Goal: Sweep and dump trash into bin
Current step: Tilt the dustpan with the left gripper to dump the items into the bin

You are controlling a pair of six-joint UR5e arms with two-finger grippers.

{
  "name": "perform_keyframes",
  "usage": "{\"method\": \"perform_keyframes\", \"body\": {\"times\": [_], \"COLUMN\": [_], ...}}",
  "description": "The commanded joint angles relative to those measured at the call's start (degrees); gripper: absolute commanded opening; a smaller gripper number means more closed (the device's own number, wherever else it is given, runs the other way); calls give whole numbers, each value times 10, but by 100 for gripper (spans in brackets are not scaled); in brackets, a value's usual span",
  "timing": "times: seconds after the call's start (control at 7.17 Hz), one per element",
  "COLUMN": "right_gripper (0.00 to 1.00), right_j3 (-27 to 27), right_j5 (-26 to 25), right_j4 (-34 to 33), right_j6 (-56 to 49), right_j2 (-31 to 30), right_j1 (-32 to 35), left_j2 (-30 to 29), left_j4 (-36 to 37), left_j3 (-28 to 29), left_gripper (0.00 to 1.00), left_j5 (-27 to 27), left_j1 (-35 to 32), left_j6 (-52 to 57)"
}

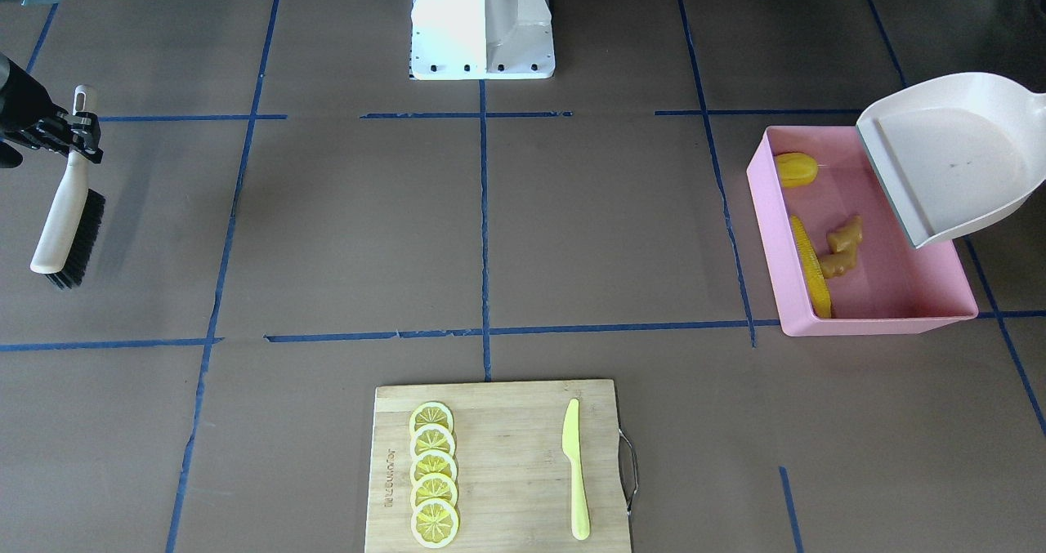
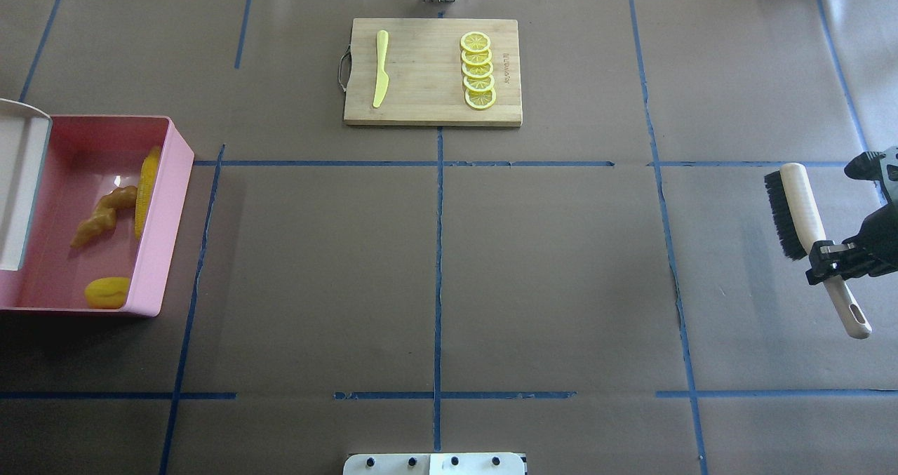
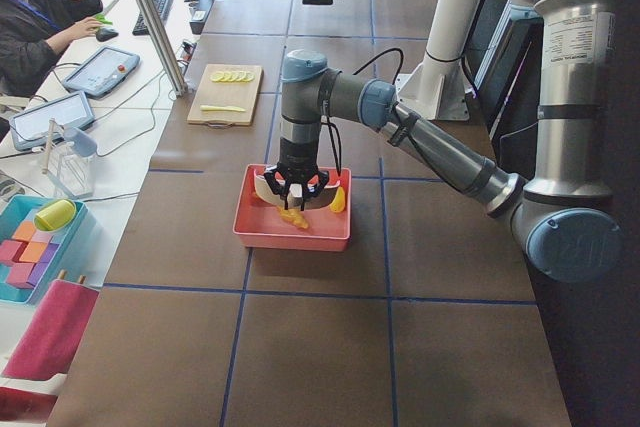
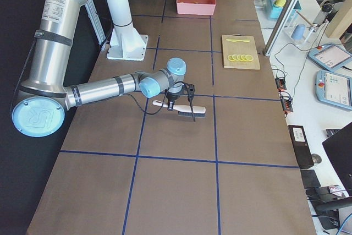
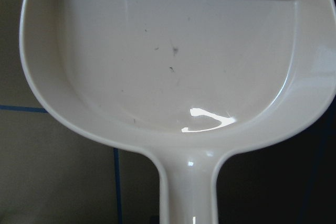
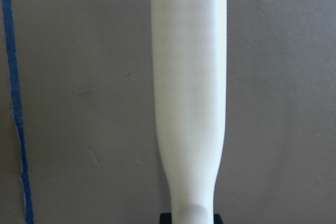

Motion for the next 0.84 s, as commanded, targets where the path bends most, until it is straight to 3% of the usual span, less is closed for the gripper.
{"method": "perform_keyframes", "body": {"times": [0.0,0.7], "right_gripper": [3,5], "right_j3": [-13,-27], "right_j5": [-38,-35], "right_j4": [18,19], "right_j6": [35,36], "right_j2": [-4,-2], "right_j1": [-52,-65], "left_j2": [-3,-22], "left_j4": [0,-1], "left_j3": [1,4], "left_gripper": [0,0], "left_j5": [-107,-158], "left_j1": [-1,-1], "left_j6": [-27,-64]}}
